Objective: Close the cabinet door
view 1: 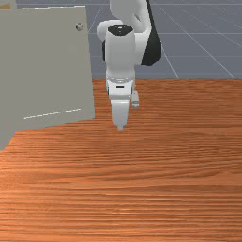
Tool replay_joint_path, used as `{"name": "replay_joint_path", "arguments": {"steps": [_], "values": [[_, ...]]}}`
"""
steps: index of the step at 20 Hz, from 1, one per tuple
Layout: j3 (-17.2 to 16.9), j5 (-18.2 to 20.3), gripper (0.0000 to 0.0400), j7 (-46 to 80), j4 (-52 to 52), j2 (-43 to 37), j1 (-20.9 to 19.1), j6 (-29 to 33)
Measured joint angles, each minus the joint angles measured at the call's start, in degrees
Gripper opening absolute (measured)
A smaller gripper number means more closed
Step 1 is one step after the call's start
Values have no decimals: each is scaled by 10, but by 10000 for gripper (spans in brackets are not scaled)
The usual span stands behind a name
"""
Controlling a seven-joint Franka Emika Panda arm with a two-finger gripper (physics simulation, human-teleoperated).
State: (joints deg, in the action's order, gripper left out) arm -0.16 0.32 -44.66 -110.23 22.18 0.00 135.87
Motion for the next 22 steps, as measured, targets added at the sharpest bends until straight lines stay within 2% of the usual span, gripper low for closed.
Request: {"name": "replay_joint_path", "arguments": {"steps": [1, 2, 3, 5, 6, 7, 8, 10, 12, 14, 22], "values": [[-6, -10, 249, 4, -3, 0, 2, -7], [-13, -13, 308, 18, -7, -3, 2, -17], [-18, -15, 344, 25, -9, -5, 0, -23], [-22, -16, 380, 33, -11, -8, -2, -29], [-34, -19, 233, 114, -52, -71, -4, -142], [-46, -11, 143, 198, -55, -152, -11, -239], [-54, 1, 87, 287, -45, -210, -13, -301], [-66, 28, 33, 469, -43, -270, -26, -352], [-72, 57, 12, 641, -52, -287, -40, -363], [-78, 72, 5, 715, -57, -293, -51, -364], [-80, 78, 0, 755, -71, -307, -65, -371]]}}
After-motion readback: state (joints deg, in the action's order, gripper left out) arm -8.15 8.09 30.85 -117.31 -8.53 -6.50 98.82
